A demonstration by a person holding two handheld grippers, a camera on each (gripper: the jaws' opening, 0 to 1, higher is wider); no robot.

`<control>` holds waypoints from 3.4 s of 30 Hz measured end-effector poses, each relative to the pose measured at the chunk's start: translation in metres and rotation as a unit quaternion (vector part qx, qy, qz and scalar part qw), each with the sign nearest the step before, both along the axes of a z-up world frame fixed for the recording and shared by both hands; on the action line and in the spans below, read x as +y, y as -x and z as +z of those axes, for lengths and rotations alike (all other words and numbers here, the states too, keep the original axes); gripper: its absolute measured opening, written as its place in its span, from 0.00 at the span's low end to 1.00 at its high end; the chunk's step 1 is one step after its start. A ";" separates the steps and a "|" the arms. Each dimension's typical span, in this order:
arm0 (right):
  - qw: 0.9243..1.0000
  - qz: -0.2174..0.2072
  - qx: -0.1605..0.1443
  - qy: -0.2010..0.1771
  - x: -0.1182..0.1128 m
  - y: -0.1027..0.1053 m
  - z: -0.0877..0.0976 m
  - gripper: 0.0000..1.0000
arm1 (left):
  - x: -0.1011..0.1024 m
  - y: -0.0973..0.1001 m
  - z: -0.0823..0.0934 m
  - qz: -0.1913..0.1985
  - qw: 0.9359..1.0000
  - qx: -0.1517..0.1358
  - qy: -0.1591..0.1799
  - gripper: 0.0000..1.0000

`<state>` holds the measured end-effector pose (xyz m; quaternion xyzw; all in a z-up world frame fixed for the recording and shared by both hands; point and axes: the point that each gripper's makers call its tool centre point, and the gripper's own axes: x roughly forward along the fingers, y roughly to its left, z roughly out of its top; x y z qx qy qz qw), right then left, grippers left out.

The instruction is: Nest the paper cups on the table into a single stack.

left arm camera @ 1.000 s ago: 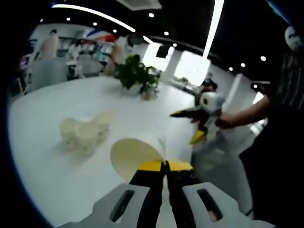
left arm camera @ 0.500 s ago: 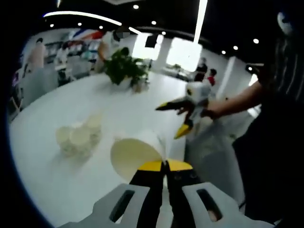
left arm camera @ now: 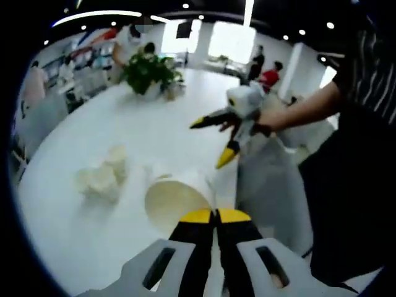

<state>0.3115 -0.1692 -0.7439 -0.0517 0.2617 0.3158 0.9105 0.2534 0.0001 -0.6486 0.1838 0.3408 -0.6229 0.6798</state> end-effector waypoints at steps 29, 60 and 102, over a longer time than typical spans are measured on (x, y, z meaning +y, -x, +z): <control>1.000 -0.010 0.013 -0.020 0.001 0.002 -0.010 1.00 | -0.022 0.042 0.011 -0.248 0.930 -0.146 -0.227 0.00; 0.999 -0.033 0.027 -0.034 -0.014 0.005 -0.020 0.98 | -0.021 0.040 -0.046 -0.433 0.830 -0.263 -0.233 0.00; 0.998 -0.041 0.040 -0.040 -0.027 0.010 -0.022 0.96 | -0.024 0.042 -0.114 -0.474 0.808 -0.243 -0.252 0.01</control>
